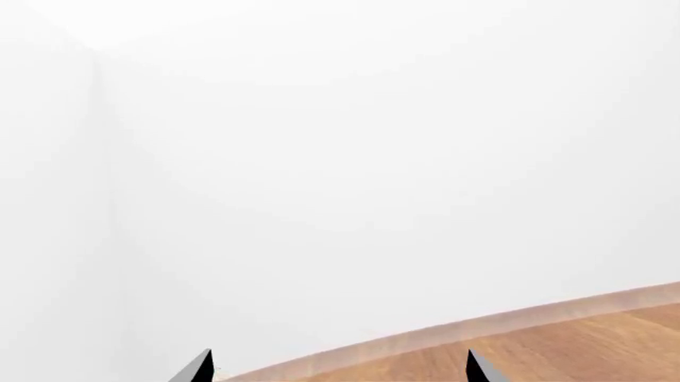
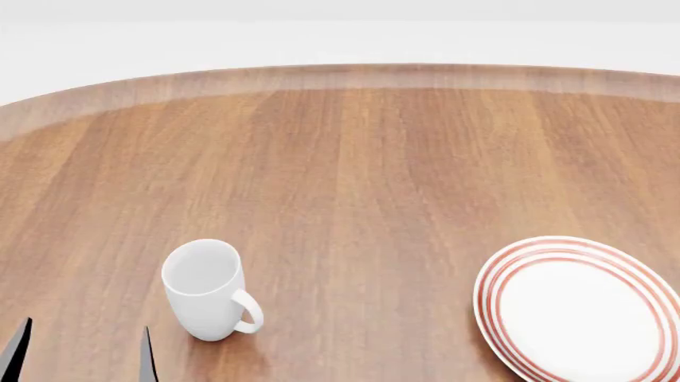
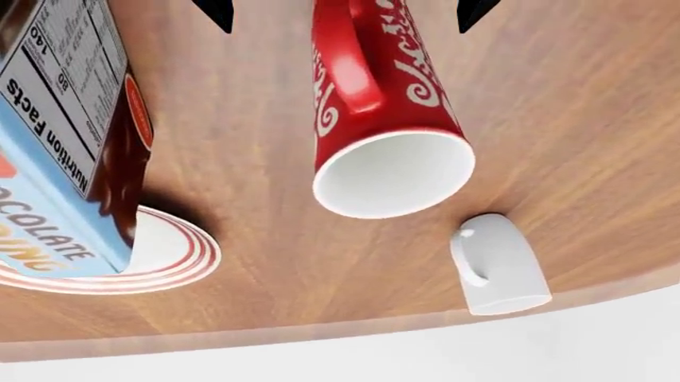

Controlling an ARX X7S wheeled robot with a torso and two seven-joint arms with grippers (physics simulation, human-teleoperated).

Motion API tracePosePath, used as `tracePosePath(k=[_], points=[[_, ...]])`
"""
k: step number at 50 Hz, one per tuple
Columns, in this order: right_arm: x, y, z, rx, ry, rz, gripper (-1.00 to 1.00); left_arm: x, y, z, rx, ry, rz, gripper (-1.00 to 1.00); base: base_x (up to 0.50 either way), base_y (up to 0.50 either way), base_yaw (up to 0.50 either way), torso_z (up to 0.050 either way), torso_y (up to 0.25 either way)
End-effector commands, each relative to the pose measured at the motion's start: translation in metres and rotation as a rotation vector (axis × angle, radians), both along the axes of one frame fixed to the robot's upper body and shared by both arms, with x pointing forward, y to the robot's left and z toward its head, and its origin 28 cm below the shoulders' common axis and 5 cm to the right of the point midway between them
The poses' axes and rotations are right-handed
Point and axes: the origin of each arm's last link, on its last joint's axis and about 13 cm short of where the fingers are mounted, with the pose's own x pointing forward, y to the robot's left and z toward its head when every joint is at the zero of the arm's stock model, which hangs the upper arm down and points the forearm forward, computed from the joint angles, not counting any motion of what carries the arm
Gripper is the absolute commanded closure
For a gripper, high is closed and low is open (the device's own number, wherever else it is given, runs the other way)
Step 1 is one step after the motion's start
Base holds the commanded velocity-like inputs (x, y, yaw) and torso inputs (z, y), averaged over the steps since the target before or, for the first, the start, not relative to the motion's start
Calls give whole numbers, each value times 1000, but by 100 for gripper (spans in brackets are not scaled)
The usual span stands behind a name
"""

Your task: Pick up the red mug and put it on the plate

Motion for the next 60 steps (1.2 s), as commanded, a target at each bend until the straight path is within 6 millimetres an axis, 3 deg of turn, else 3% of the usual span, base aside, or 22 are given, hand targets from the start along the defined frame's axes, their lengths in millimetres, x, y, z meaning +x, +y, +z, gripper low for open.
tracePosePath(k=[1, 31, 32, 60], points=[[2, 0, -4, -1, 9, 4, -100, 0, 0, 0, 1, -1, 0, -100, 0, 0, 0, 0, 0], [5, -1, -4, -21, -1, 1, -100, 0, 0, 0, 3, -6, -2, -100, 0, 0, 0, 0, 0], [5, -1, -3, -22, -3, 3, 100, 0, 0, 0, 2, -7, -2, -100, 0, 0, 0, 0, 0], [9, -7, 1, -47, -12, -14, 100, 0, 0, 0, 4, -9, -4, -100, 0, 0, 0, 0, 0]])
